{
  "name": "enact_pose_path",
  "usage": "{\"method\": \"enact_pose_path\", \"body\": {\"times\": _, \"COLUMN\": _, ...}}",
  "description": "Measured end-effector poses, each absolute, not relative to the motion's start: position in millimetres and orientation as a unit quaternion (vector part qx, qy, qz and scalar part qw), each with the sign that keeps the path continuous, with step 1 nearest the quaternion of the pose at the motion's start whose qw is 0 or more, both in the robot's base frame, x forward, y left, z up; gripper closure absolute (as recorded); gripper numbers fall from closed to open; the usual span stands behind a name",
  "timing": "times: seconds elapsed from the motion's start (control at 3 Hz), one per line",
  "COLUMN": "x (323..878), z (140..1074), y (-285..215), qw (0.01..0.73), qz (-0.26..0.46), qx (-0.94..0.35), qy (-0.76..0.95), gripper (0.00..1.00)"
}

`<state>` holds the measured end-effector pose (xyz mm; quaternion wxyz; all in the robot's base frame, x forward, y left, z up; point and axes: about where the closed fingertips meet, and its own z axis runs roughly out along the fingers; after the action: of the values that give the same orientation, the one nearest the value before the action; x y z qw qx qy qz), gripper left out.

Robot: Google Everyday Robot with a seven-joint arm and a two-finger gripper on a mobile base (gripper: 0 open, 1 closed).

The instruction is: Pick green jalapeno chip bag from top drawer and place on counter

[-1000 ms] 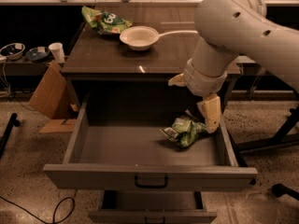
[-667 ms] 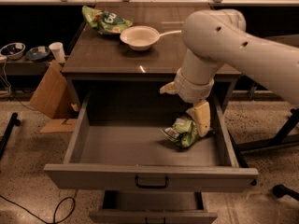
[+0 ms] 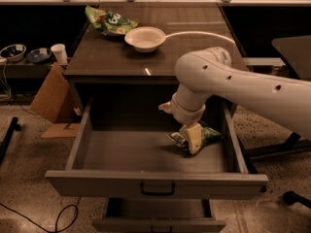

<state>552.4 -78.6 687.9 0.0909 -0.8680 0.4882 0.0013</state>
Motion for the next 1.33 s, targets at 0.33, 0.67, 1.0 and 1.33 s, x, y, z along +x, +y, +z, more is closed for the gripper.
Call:
{"method": "enact_pose_path", "body": {"times": 0.33, "x": 571, "z": 660, "y": -76, "qw": 0.099, "qz": -0.006, "qx": -0.859, "qy": 0.503, "gripper": 0.0}}
{"method": "enact_pose_path", "body": {"times": 0.67, "x": 589, "z": 638, "y": -82, "qw": 0.098, "qz": -0.009, "qx": -0.851, "qy": 0.515, "gripper": 0.0}}
{"method": "enact_pose_path", "body": {"times": 1.0, "x": 599, "z": 620, "y": -90, "qw": 0.098, "qz": -0.007, "qx": -0.845, "qy": 0.526, "gripper": 0.0}}
{"method": "enact_pose_path", "body": {"times": 1.33, "x": 598, "z": 607, "y": -105, "qw": 0.101, "qz": -0.006, "qx": -0.836, "qy": 0.54, "gripper": 0.19}}
